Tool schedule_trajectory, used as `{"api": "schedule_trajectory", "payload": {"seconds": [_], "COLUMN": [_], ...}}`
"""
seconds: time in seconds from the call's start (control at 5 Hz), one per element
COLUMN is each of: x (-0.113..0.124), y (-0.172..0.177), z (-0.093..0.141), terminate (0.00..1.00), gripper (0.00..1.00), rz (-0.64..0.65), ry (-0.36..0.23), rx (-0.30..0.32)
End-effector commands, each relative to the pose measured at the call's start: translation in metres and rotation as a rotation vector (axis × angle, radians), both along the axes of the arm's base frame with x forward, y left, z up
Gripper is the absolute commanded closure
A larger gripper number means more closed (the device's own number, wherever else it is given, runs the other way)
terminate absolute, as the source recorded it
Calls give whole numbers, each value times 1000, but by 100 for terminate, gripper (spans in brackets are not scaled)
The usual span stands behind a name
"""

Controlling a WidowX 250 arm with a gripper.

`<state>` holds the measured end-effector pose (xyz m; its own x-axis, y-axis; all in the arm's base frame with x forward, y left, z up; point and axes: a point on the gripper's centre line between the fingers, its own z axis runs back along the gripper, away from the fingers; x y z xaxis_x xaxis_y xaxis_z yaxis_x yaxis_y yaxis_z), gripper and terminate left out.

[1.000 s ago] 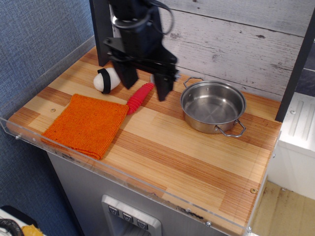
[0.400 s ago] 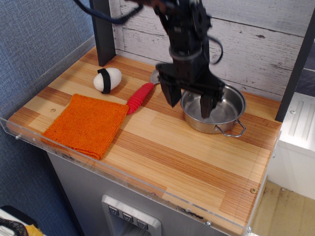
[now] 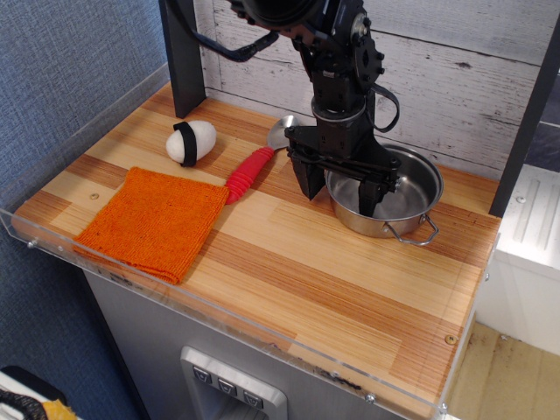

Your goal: Place the silver pot on the orange cloth.

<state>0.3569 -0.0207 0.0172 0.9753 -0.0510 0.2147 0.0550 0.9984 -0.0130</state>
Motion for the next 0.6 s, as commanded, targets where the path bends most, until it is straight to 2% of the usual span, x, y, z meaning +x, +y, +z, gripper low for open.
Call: {"api": "schedule_trajectory", "payload": {"seconds": [0.0,0.4], "x": [7,2], "y": [1,-1], "z": [9,29], "terminate": [0,0], "gripper": [100,100], "rz": [4,-15], "ry": [-24,-44], "rx": [11,-40]}}
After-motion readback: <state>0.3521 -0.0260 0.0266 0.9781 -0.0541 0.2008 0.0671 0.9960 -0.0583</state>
